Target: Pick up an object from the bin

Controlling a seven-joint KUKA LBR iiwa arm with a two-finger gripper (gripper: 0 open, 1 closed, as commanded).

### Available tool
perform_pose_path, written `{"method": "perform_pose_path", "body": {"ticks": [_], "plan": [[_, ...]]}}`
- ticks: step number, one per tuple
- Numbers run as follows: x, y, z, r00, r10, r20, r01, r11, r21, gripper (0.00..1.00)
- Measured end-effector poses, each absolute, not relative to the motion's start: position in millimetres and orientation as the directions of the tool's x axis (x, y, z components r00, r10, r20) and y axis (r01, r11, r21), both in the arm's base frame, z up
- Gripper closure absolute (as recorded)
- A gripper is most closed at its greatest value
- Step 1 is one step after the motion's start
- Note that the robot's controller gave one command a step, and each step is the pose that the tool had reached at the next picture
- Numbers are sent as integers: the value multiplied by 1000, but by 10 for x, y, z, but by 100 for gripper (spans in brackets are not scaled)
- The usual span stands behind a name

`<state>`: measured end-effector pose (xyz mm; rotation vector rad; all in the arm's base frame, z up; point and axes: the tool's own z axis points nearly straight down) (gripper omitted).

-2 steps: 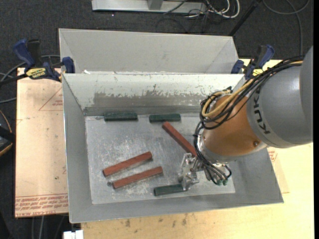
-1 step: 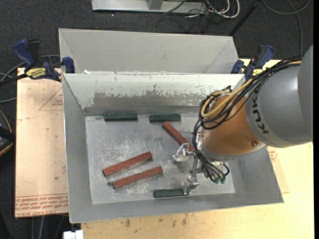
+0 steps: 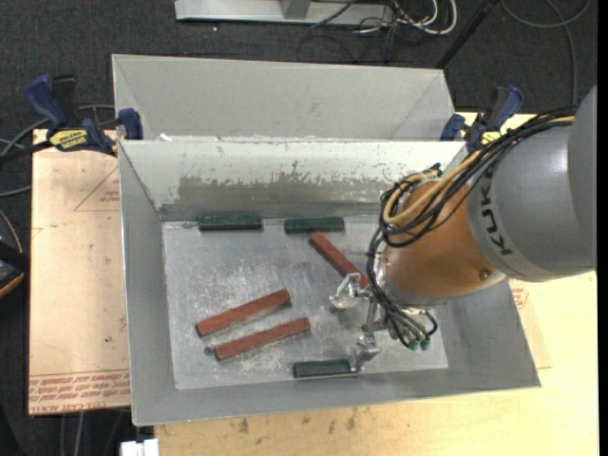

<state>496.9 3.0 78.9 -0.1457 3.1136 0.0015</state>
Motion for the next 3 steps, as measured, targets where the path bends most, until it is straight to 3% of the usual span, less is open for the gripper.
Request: {"method": "perform_pose_path", "body": {"ticks": [1,2,3], "plan": [[5139,-138,1135,-984,-180,-2,-180,984,1,0],[5027,288,1145,-980,-198,-3,-198,980,-1,0],[4896,199,763,-968,-252,-15,-252,968,1,100]]}}
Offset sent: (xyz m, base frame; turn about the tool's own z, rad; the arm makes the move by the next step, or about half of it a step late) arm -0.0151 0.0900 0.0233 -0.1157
